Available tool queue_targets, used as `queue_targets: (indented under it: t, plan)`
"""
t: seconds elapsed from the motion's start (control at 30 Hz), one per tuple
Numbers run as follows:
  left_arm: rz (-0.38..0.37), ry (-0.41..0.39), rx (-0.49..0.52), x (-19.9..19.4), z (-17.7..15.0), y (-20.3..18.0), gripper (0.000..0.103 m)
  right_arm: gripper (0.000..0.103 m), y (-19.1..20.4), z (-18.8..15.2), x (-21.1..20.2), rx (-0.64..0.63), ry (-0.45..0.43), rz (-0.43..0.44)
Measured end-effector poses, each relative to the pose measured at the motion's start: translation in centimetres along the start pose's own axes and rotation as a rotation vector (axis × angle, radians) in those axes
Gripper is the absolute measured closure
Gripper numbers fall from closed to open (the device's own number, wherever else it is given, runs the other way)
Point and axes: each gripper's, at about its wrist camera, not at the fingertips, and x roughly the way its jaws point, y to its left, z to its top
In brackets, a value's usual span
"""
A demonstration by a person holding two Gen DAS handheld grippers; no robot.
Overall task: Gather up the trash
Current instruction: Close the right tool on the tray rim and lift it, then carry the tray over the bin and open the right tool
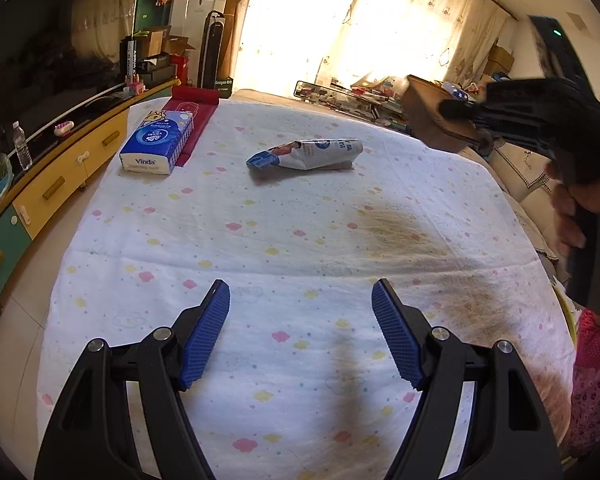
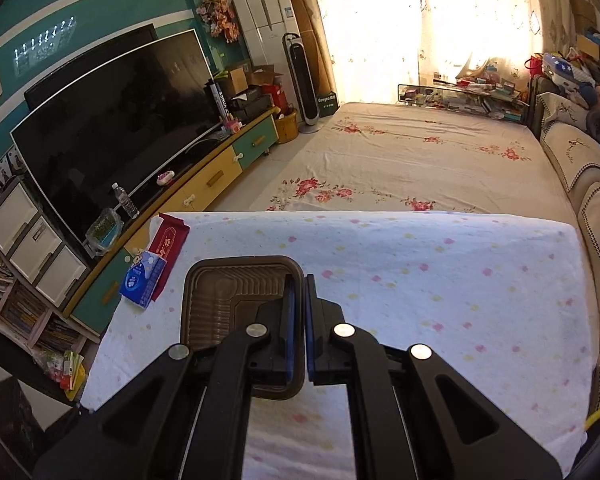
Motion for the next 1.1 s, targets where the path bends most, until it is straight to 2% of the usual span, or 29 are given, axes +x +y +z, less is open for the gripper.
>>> queue_targets:
  t: [0.2,0.4,0.57,0.67,0.8,0.83,0.9,0.93,1.03,1.1]
  plan:
    - [0.001,-0.004,0.005,-0.2,-0.1,-0.1,0.03,0.099,-7.1,-5.2,-9.7,0.128,-0.107,-0.094]
    - [0.0,-0.004,0.002,-0.4,-0.2,0.0,0.03,0.099,-16.5,-12.2,-17.0,0.314,-0.151,-0.302]
    - [-0.003,0.001,-0.005,-0.4,-0.2,0.1,0.03,0.098,-23.8,-18.0,-19.7,0.458,-0.118,-0.505]
    - [-0.003,0.003,-0.005,-0.3,-0.3,0.2,0.03,0.098,-26.9,-20.3,-19.9,0.527,-0.086,-0.545]
    - [-0.002,0.008,-0.006,-0.2,-0.2,0.2,0.03,0.096,-29.2,-22.1,-19.6,0.576,-0.067,-0.575]
    - [-0.001,0.011,-0.006,-0.1,-0.2,0.2,0.03,0.093,-29.6,-22.3,-19.4,0.581,-0.065,-0.589]
    - [0.001,0.015,-0.008,0.0,-0.1,0.3,0.03,0.065,-29.8,-22.5,-19.4,0.583,-0.067,-0.615]
    - [0.001,0.017,-0.009,0.0,-0.2,0.3,0.03,0.06,-29.8,-22.7,-19.6,0.584,-0.074,-0.631]
    - [0.002,0.022,-0.011,0.2,0.0,0.4,0.03,0.057,-29.6,-22.4,-20.2,0.577,-0.096,-0.651]
    - [0.003,0.022,-0.01,0.2,0.0,0.3,0.03,0.057,-29.1,-21.7,-20.5,0.59,-0.13,-0.608]
